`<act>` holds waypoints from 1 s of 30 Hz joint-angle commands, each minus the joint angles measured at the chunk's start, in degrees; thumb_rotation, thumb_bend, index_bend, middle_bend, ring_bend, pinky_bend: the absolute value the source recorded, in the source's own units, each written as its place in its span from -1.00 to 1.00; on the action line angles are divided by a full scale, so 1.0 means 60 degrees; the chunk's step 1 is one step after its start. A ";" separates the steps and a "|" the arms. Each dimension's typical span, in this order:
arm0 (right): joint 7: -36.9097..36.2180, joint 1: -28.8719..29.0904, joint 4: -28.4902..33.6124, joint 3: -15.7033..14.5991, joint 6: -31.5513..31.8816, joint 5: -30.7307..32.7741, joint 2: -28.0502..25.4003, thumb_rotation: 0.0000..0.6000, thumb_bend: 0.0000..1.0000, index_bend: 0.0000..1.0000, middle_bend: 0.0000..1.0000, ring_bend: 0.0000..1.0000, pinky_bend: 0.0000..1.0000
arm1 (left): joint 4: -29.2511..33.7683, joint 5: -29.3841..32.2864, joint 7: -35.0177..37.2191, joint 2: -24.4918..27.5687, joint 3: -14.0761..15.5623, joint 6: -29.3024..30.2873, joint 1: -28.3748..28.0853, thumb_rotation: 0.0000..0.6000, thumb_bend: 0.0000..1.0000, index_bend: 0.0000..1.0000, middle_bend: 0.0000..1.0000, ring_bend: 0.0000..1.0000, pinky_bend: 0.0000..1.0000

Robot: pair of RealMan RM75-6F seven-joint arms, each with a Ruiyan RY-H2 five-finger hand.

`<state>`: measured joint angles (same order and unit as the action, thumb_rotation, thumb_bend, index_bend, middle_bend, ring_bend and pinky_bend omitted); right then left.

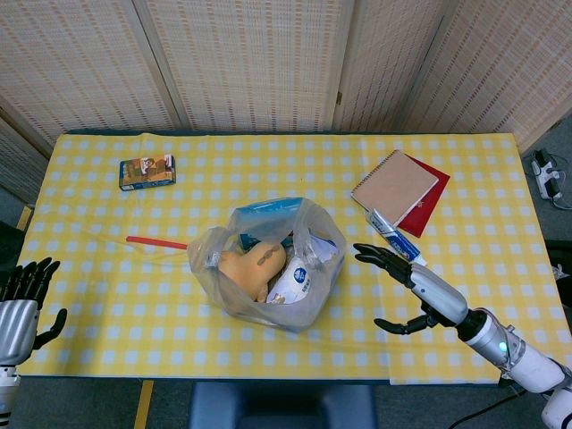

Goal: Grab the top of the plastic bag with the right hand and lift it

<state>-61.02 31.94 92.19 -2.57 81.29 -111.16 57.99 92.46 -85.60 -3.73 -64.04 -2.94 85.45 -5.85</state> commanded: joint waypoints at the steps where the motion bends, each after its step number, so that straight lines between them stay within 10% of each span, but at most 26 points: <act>1: -0.0221 0.0226 -0.0007 0.0064 -0.0230 0.0165 0.0022 1.00 -0.31 -1.00 -1.00 -1.00 -1.00 | 0.0004 0.0011 0.0013 0.0007 0.0002 -0.0026 -0.0007 1.00 -0.08 -0.94 -0.84 -0.88 -1.00; 30: -0.2360 0.1855 -0.0724 0.0118 -0.0761 0.0479 0.1508 1.00 -0.31 -1.00 -1.00 -1.00 -1.00 | -0.0026 0.0074 0.0411 0.0186 -0.0090 0.0114 0.0059 1.00 -0.08 -0.93 -0.84 -0.87 -1.00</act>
<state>-75.05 42.92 88.00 -1.72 76.81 -108.25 66.89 92.30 -85.16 -1.27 -62.92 -3.48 86.13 -5.49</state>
